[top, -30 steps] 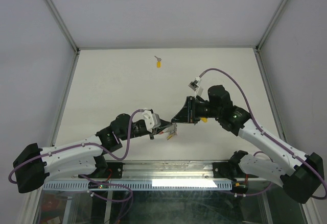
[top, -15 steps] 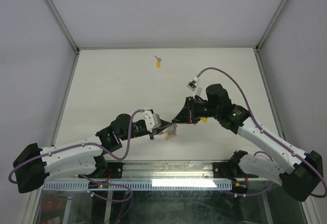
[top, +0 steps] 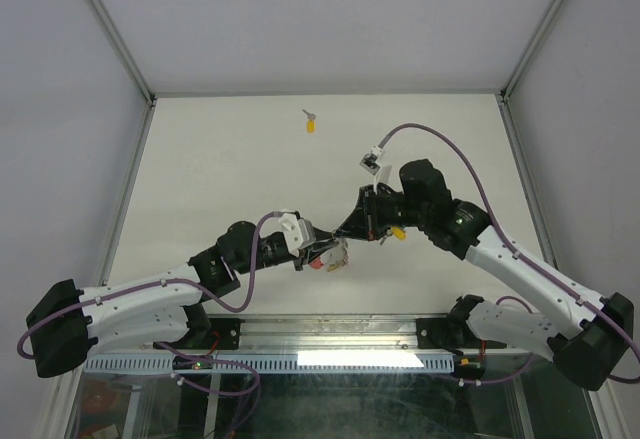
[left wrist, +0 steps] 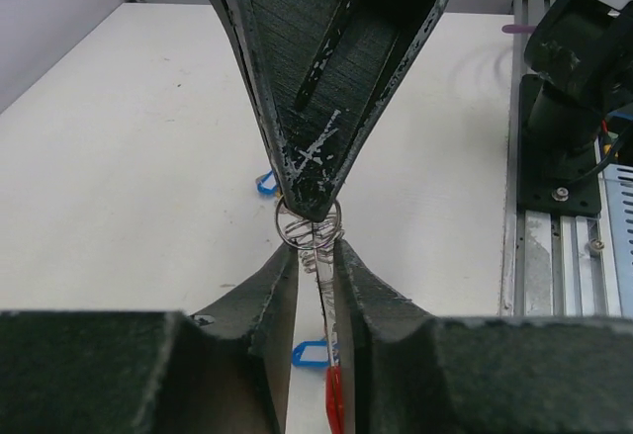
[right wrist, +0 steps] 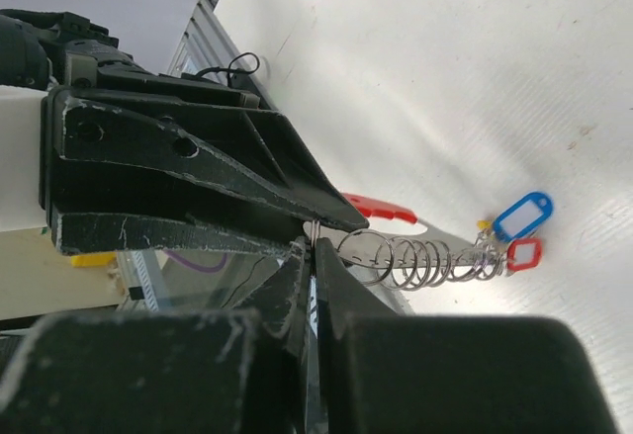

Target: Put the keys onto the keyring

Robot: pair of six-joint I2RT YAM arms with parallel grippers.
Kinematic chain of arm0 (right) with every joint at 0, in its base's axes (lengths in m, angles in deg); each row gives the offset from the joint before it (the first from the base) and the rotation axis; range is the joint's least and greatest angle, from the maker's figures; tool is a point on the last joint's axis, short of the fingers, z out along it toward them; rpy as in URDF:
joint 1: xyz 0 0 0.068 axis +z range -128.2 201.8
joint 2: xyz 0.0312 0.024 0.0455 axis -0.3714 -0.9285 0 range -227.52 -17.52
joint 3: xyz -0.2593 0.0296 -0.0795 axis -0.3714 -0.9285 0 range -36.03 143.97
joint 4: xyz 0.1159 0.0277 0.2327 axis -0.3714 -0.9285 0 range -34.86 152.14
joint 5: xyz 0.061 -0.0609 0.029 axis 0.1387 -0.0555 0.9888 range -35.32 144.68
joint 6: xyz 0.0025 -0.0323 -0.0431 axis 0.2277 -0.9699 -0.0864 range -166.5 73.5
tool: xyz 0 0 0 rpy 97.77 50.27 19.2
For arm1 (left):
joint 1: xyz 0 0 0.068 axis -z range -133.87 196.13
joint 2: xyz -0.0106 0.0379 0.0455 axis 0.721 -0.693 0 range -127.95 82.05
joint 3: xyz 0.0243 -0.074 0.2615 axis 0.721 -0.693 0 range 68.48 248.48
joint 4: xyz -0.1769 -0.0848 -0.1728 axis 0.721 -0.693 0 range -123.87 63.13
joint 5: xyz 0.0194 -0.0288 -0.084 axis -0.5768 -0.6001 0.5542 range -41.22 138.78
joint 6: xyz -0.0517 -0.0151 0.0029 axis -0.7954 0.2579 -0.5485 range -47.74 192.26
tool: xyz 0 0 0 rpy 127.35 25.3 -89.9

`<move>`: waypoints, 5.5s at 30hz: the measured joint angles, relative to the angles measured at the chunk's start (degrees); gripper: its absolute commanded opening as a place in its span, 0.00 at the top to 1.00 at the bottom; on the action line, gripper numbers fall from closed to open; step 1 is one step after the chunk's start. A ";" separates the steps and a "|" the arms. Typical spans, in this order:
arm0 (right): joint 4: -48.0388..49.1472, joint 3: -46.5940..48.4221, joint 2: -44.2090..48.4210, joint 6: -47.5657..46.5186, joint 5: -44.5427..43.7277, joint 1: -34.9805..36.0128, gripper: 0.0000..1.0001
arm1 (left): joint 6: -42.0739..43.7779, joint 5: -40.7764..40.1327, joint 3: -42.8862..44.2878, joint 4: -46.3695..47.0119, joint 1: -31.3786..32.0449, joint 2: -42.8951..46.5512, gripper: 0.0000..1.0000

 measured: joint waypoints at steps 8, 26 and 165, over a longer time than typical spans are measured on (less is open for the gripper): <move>-2.36 3.10 0.02 -3.96 -4.63 0.42 1.00 | -0.11 -0.07 0.17 -0.02 0.00 -0.20 0.59; 6.27 -1.88 8.83 -9.99 -8.63 0.42 1.00 | -0.68 -0.90 0.17 0.92 0.00 0.09 0.56; 87.76 -14.60 2.40 -31.58 -36.72 20.11 1.00 | -6.32 -6.82 16.26 -0.81 0.00 12.68 0.32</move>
